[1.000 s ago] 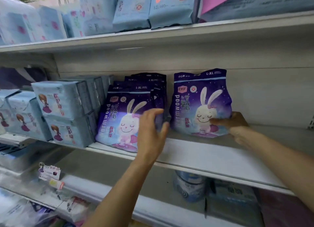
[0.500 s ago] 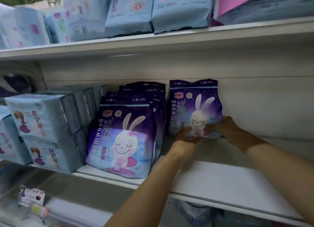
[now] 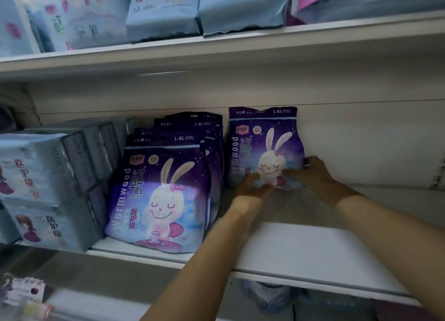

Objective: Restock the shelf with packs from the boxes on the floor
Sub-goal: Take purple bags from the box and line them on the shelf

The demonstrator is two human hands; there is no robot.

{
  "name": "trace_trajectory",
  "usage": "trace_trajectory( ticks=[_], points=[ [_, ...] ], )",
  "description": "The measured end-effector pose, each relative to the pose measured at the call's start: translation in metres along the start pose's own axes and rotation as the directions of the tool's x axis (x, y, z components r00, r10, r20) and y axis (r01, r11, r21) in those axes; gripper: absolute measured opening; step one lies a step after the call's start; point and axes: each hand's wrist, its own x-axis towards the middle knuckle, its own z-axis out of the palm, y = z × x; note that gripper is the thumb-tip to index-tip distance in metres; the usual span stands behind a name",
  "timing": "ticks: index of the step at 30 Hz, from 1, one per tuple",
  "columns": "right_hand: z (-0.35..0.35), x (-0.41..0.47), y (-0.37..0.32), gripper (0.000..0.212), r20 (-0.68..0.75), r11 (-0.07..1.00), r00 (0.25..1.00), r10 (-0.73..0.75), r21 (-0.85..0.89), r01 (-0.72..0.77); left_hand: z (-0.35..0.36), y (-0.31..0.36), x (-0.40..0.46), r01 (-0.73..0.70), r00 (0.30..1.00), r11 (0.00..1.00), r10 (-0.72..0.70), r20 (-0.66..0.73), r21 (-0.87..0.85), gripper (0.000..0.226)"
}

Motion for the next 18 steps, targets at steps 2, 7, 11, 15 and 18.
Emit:
trace_trajectory(
  ticks=[2, 7, 11, 15, 18],
  points=[
    [-0.007, -0.009, -0.001, 0.077, -0.063, 1.000, 0.998, -0.019, 0.004, 0.019, -0.004, 0.000, -0.002, -0.007, 1.000, 1.000, 0.007, -0.002, -0.017, 0.044],
    [-0.029, -0.042, -0.007, 0.058, -0.141, 0.991, 0.981, -0.131, -0.016, 0.130, -0.008, -0.003, -0.028, 0.017, 1.000, 0.965, -0.021, -0.015, -0.262, 0.041],
    [-0.042, -0.075, -0.010, 0.033, -0.150, 0.980, 0.970, -0.191, 0.027, 0.197, 0.002, -0.002, -0.051, -0.001, 0.998, 0.909, -0.024, -0.055, -0.418, 0.032],
    [-0.068, -0.119, -0.003, 0.016, -0.112, 0.958, 0.955, -0.276, 0.044, 0.282, 0.016, -0.006, -0.082, 0.009, 0.998, 0.846, -0.038, -0.043, -0.534, 0.022],
    [-0.091, -0.152, 0.005, 0.007, -0.076, 0.937, 0.937, -0.342, 0.053, 0.346, 0.035, -0.009, -0.113, -0.005, 0.999, 0.857, -0.015, -0.033, -0.516, 0.021]
  ],
)
